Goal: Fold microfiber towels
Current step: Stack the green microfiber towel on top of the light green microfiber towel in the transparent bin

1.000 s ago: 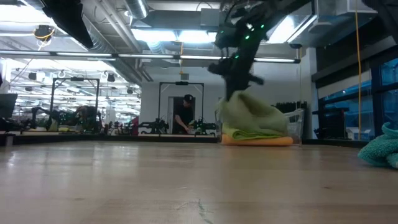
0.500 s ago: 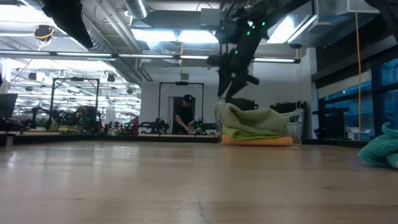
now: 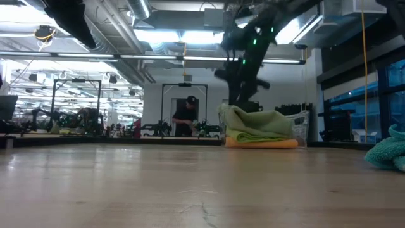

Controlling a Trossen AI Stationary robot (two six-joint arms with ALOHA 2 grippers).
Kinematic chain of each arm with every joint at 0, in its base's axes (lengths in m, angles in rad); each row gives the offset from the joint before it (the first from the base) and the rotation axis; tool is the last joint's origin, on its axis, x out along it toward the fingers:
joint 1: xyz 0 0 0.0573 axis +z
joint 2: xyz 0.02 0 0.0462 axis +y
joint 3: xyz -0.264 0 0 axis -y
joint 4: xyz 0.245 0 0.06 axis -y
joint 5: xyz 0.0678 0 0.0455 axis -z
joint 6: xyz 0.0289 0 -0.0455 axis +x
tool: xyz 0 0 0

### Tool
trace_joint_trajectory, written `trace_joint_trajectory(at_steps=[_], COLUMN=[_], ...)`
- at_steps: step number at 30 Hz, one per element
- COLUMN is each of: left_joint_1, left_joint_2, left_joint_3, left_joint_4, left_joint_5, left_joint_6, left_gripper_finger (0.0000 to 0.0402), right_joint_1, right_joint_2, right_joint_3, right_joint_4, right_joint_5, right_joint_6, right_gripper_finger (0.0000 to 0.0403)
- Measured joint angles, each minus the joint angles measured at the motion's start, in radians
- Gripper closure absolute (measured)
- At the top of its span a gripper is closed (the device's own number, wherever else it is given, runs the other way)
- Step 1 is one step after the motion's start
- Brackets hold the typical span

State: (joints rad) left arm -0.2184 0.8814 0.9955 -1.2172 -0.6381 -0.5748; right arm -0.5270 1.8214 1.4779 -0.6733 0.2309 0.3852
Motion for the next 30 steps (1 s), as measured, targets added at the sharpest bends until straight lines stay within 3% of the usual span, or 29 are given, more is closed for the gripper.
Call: trace_joint_trajectory(at_steps=[7, 13, 18, 25, 30], left_joint_1=[0.000, 0.000, 0.000, 0.000, 0.000], left_joint_2=[0.000, 0.000, 0.000, 0.000, 0.000], left_joint_3=[0.000, 0.000, 0.000, 0.000, 0.000], left_joint_4=[0.007, 0.008, 0.008, 0.008, 0.008], left_joint_5=[-0.007, -0.007, -0.007, -0.008, -0.008], left_joint_6=[0.000, -0.001, -0.003, -0.003, -0.003], left_gripper_finger=[0.0314, 0.0315, 0.0315, 0.0315, 0.0314], right_joint_1=[-0.001, 0.000, 0.000, 0.035, 0.026], right_joint_2=[0.079, 0.095, 0.063, 0.044, 0.043], right_joint_3=[-0.143, -0.174, -0.081, 0.084, 0.071], right_joint_4=[0.204, 0.239, 0.081, -0.275, -0.419], right_joint_5=[-0.031, -0.049, -0.023, 0.115, 0.116], right_joint_6=[0.002, 0.001, 0.000, 0.061, 0.141], right_gripper_finger=[0.0247, 0.0247, 0.0247, 0.0247, 0.0247])
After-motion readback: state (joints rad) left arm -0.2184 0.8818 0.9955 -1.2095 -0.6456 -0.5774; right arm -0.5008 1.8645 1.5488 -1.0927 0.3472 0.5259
